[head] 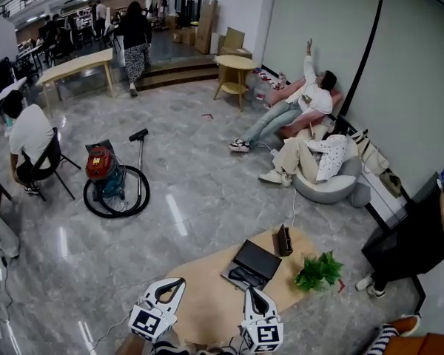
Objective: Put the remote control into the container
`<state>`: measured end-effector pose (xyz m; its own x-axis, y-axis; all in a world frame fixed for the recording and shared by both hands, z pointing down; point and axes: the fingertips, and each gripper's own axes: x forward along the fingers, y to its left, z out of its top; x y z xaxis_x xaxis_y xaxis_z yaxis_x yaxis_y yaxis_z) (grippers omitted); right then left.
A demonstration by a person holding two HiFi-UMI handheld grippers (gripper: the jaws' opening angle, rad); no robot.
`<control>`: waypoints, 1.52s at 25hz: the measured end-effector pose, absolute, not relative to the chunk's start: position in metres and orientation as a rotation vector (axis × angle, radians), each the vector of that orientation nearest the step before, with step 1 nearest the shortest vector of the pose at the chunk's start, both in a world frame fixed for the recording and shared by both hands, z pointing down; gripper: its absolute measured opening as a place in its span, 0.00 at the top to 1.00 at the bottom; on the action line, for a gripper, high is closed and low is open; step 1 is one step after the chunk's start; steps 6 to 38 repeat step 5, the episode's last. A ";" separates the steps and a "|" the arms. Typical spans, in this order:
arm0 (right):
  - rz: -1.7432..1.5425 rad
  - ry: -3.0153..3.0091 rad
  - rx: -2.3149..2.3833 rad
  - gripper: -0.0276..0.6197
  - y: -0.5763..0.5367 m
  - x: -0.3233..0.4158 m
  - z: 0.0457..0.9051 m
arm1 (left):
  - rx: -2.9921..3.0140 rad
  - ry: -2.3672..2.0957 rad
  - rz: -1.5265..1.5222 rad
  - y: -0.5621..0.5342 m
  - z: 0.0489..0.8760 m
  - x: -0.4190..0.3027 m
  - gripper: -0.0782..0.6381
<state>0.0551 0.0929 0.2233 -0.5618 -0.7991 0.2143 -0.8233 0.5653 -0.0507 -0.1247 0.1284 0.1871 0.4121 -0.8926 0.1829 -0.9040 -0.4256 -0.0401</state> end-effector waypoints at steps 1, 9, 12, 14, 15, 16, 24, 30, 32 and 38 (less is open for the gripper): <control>0.215 -2.627 1.374 0.94 0.093 0.055 0.224 | 2.586 -1.645 0.278 0.128 0.189 -0.125 0.88; 0.211 -2.623 1.374 0.94 0.090 0.054 0.229 | 2.592 -1.641 0.291 0.126 0.193 -0.125 0.88; 0.211 -2.623 1.374 0.94 0.090 0.054 0.229 | 2.592 -1.641 0.291 0.126 0.193 -0.125 0.88; 0.211 -2.623 1.374 0.94 0.090 0.054 0.229 | 2.592 -1.641 0.291 0.126 0.193 -0.125 0.88; 0.211 -2.623 1.374 0.94 0.090 0.054 0.229 | 2.592 -1.641 0.291 0.126 0.193 -0.125 0.88; 0.211 -2.623 1.374 0.94 0.090 0.054 0.229 | 2.592 -1.641 0.291 0.126 0.193 -0.125 0.88; 0.211 -2.623 1.374 0.94 0.090 0.054 0.229 | 2.592 -1.641 0.291 0.126 0.193 -0.125 0.88; 0.211 -2.623 1.374 0.94 0.090 0.054 0.229 | 2.592 -1.641 0.291 0.126 0.193 -0.125 0.88; 0.211 -2.623 1.374 0.94 0.090 0.054 0.229 | 2.592 -1.641 0.291 0.126 0.193 -0.125 0.88; 0.211 -2.623 1.374 0.94 0.090 0.054 0.229 | 2.592 -1.641 0.291 0.126 0.193 -0.125 0.88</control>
